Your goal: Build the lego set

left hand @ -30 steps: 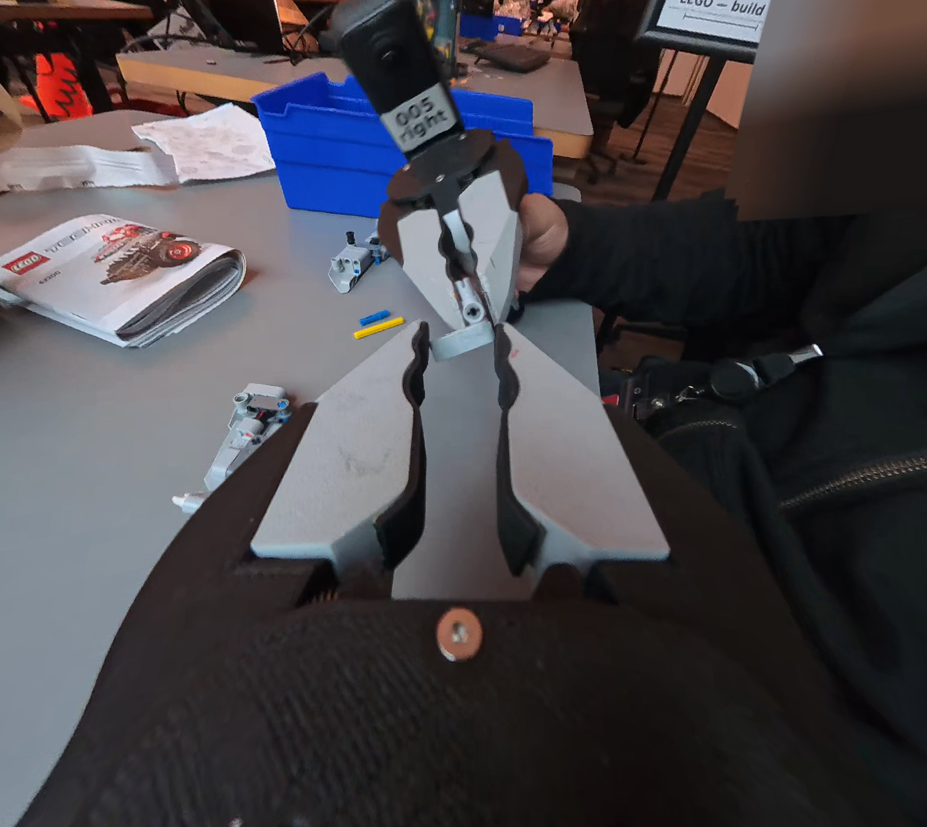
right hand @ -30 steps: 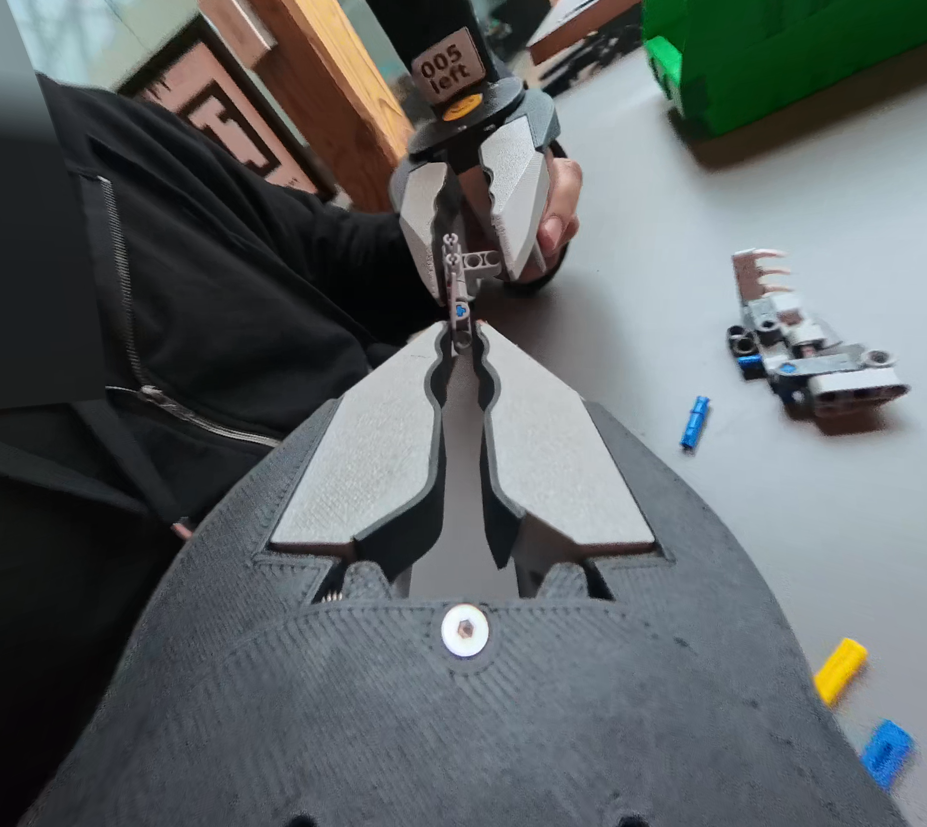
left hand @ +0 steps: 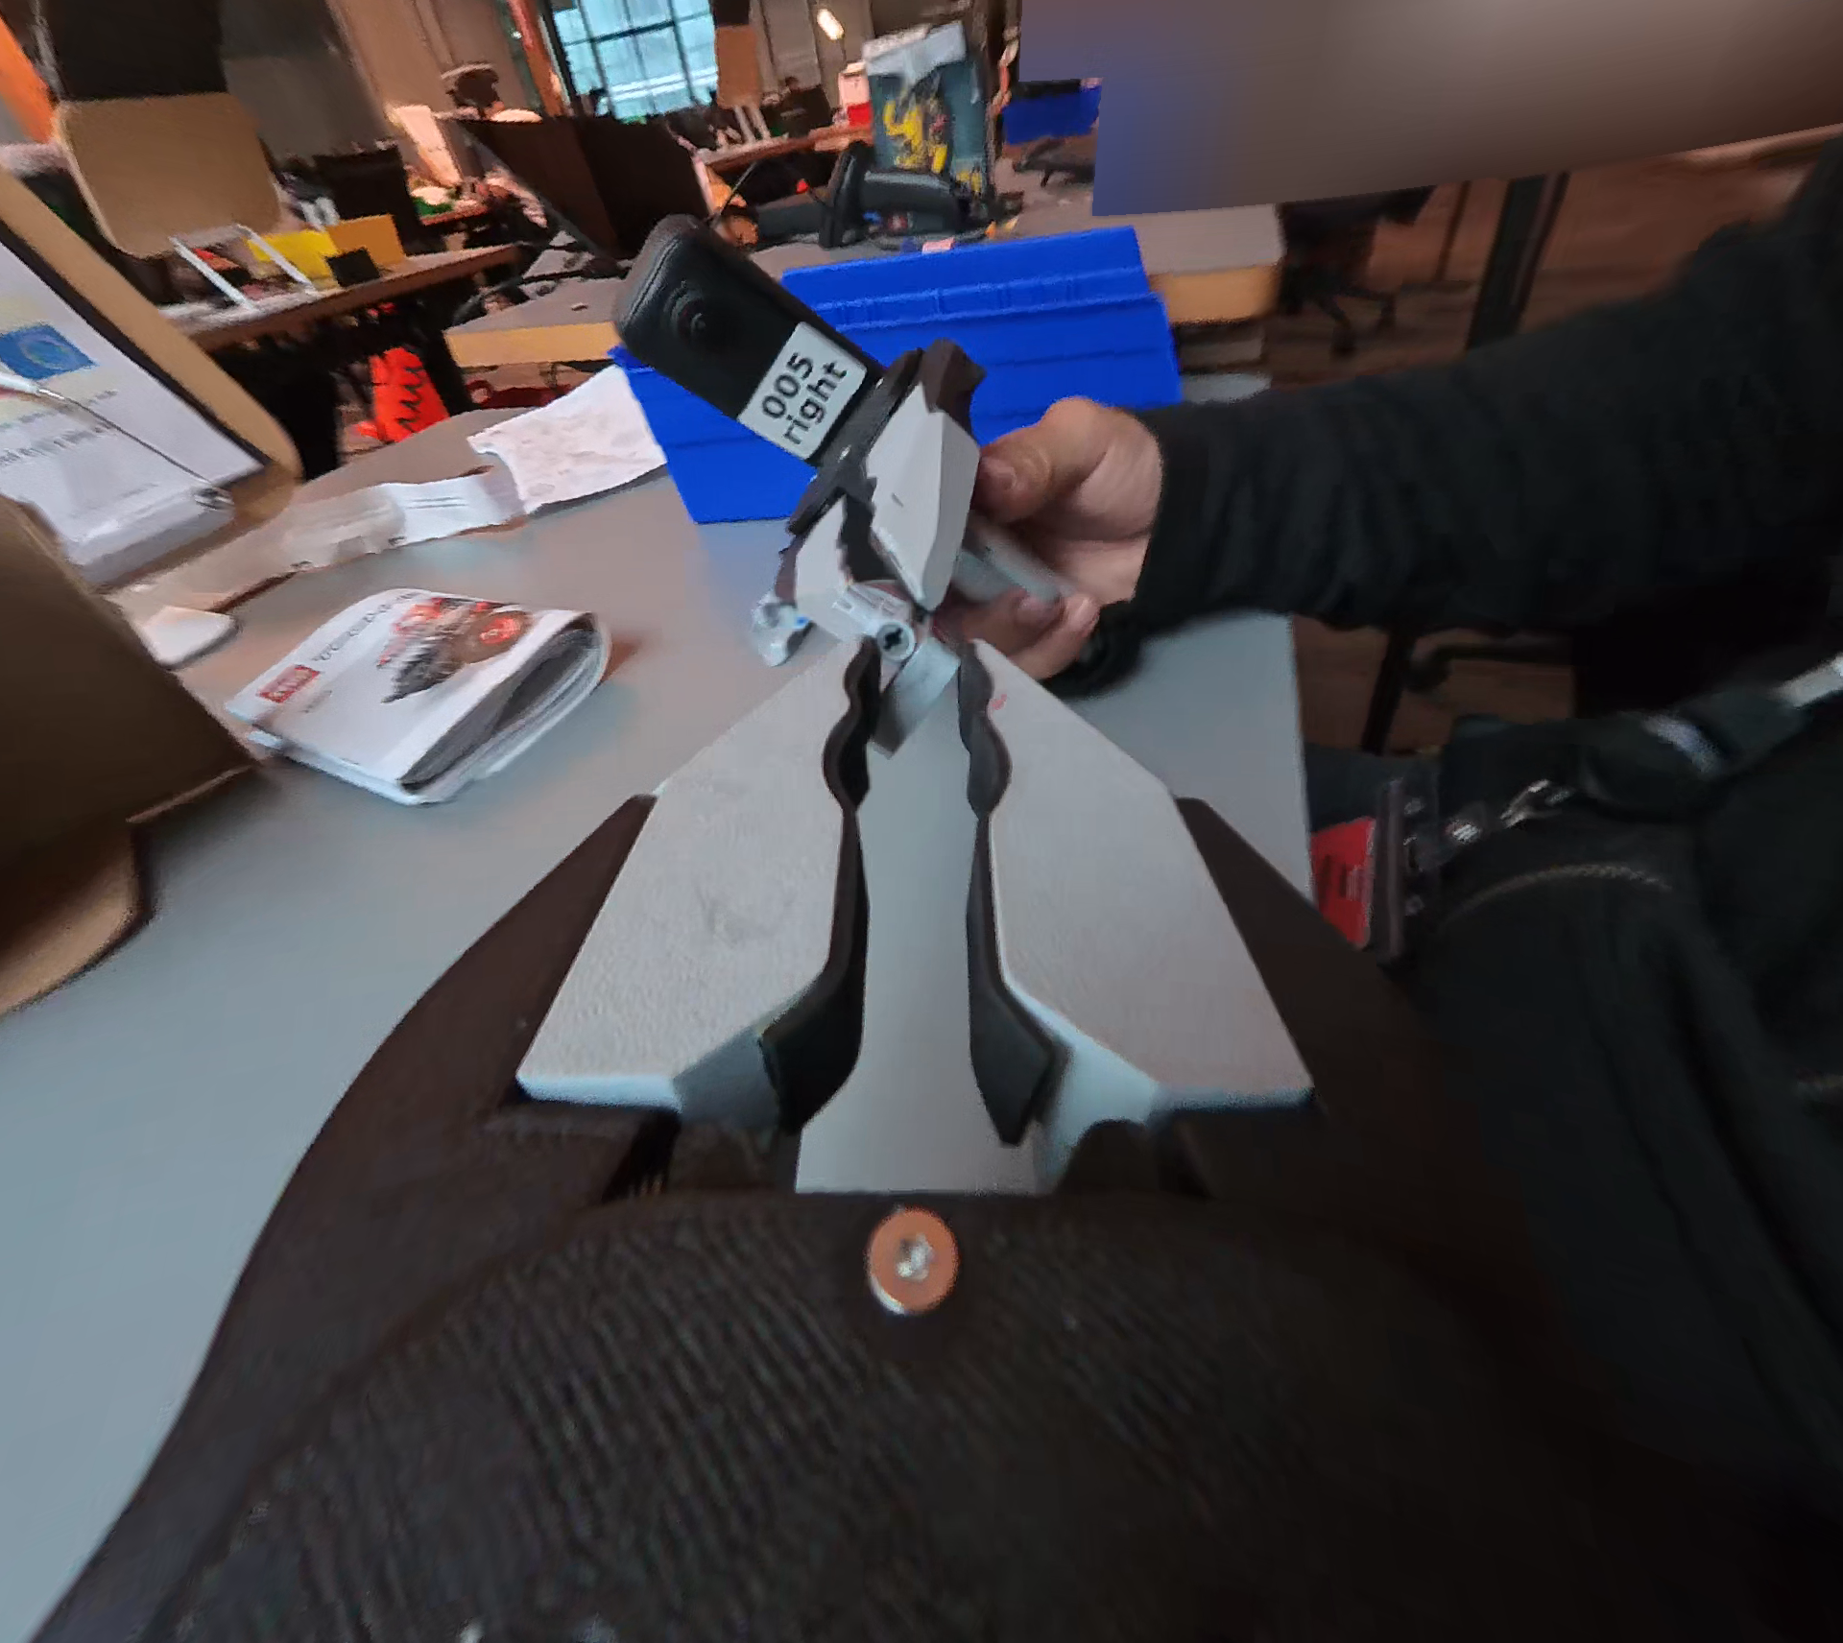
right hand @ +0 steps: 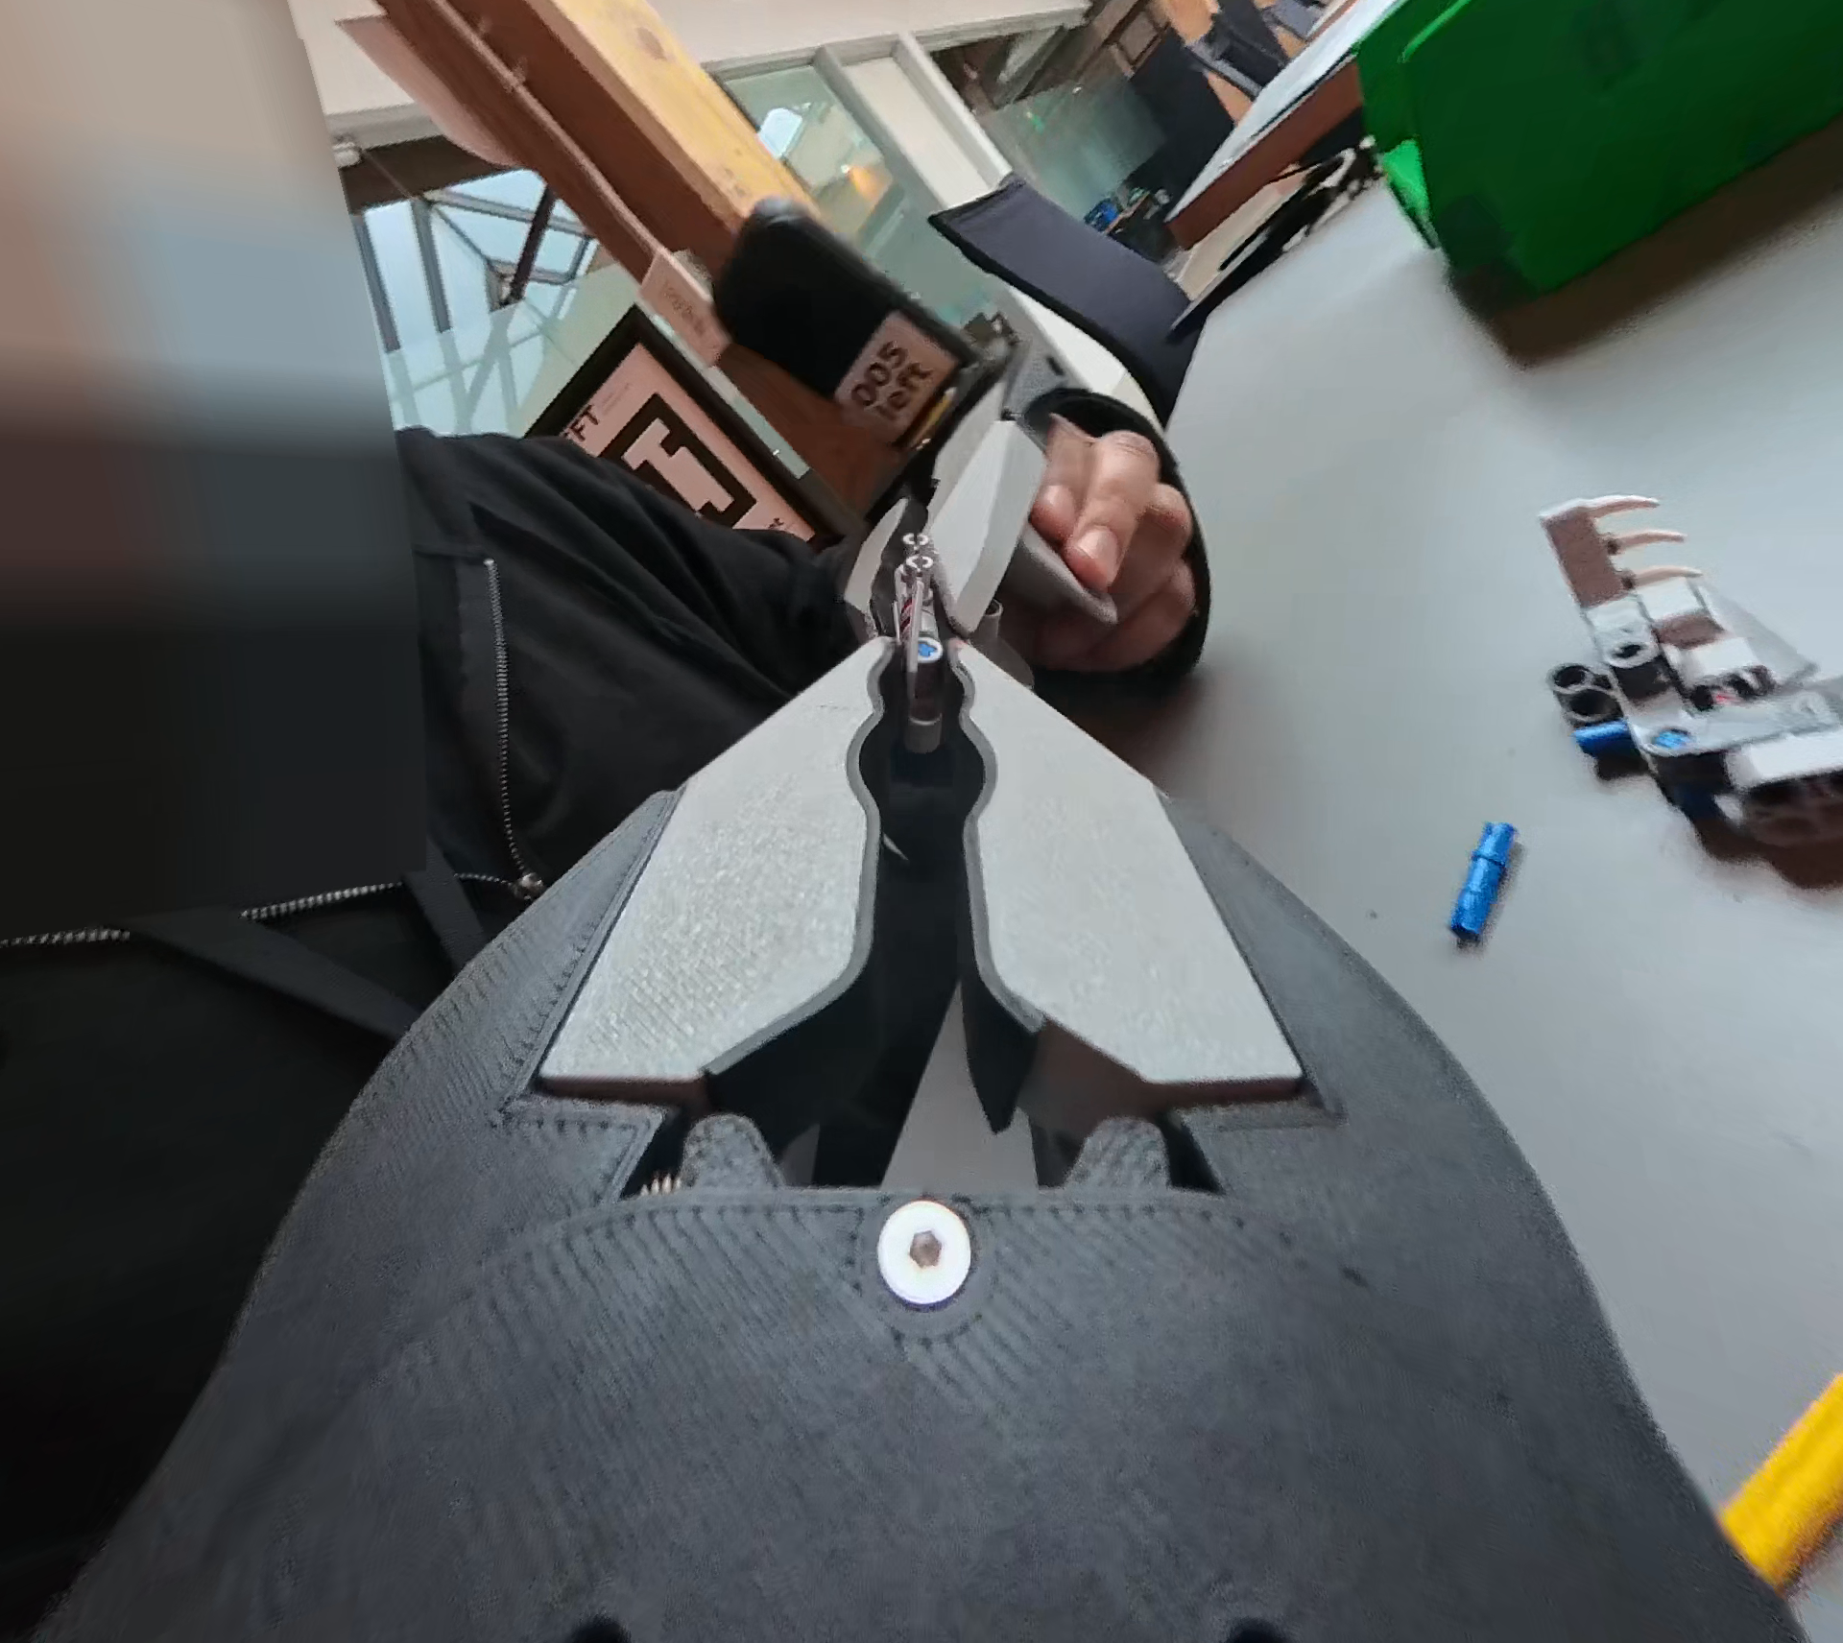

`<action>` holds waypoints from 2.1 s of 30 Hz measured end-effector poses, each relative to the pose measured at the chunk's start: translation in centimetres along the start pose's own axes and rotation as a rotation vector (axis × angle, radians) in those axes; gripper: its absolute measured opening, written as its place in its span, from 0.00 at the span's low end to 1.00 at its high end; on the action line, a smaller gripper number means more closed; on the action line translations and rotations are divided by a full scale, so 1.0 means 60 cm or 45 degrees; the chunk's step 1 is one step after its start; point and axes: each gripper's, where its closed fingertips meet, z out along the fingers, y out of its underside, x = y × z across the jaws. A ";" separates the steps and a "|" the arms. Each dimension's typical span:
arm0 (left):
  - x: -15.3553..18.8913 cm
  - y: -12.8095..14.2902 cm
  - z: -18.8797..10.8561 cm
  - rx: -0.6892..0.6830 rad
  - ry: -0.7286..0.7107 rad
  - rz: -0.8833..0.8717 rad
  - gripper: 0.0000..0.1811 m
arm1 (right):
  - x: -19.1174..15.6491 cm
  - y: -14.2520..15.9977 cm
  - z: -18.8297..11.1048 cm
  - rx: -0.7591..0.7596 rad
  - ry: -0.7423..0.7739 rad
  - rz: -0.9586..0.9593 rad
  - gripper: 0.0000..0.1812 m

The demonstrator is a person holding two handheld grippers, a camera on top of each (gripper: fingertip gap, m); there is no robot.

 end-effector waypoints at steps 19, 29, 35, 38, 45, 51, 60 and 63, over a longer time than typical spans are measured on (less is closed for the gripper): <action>-0.016 -0.001 -0.007 0.017 -0.032 -0.081 0.07 | 0.011 -0.021 0.005 0.081 -0.038 0.083 0.02; -0.022 0.007 -0.004 -0.034 -0.085 -0.059 0.07 | 0.020 -0.018 0.003 -0.032 0.078 0.007 0.02; -0.035 0.015 -0.013 -0.071 -0.081 -0.048 0.07 | 0.038 -0.037 0.011 0.128 0.100 0.003 0.01; -0.052 0.016 -0.017 -0.053 -0.136 -0.114 0.07 | 0.052 -0.055 0.011 0.272 0.103 0.053 0.02; -0.078 0.016 -0.018 -0.033 -0.237 -0.201 0.07 | 0.070 -0.080 0.011 0.414 0.137 0.081 0.01; -0.061 0.014 -0.028 -0.017 -0.072 -0.227 0.07 | 0.056 -0.056 0.018 0.152 0.076 0.099 0.02; -0.050 0.018 -0.022 -0.046 0.014 -0.252 0.07 | 0.052 -0.038 0.008 -0.038 0.049 0.065 0.02; -0.052 0.016 -0.022 -0.034 -0.014 -0.245 0.07 | 0.049 -0.041 0.003 -0.043 0.027 0.072 0.02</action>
